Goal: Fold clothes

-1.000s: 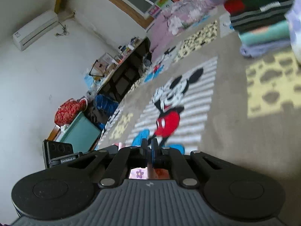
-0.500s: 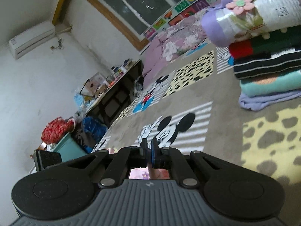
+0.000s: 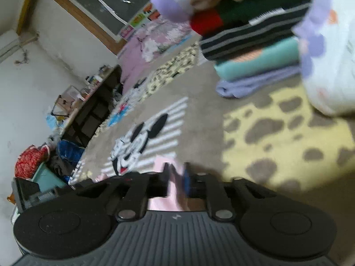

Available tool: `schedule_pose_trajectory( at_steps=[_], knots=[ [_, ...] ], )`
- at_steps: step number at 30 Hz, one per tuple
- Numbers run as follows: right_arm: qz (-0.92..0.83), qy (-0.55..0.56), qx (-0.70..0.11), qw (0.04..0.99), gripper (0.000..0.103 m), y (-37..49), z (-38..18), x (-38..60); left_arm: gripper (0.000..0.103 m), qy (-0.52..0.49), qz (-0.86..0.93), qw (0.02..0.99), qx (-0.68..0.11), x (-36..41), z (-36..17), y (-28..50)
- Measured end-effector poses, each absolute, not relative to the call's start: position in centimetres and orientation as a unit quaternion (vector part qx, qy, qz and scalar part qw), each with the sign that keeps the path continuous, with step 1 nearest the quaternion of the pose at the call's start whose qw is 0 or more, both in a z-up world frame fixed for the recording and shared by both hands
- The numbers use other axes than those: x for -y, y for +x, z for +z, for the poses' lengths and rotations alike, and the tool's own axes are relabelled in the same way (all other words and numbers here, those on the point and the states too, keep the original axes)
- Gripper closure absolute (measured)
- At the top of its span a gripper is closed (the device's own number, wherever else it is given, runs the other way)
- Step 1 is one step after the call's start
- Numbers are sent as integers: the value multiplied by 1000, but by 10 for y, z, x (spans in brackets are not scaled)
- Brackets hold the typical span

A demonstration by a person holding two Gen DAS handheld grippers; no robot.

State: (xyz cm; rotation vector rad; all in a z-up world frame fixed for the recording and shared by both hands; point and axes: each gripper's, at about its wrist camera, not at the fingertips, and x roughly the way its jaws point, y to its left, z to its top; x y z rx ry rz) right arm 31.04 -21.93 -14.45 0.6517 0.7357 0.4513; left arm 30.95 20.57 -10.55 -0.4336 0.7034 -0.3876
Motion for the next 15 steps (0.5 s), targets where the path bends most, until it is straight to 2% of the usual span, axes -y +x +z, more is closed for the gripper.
schedule_pose_trajectory(
  at_steps=[2, 10, 15],
  knots=[
    [206, 324, -350, 855, 55, 302, -150, 224, 41, -223, -178, 897, -338, -211, -102, 305],
    [190, 370, -350, 840, 52, 275, -174, 242, 24, -306, -140, 884, -325, -228, -93, 261],
    [185, 372, -342, 843, 53, 269, -179, 237, 22, -342, -126, 875, -320, -229, -95, 222]
  ],
)
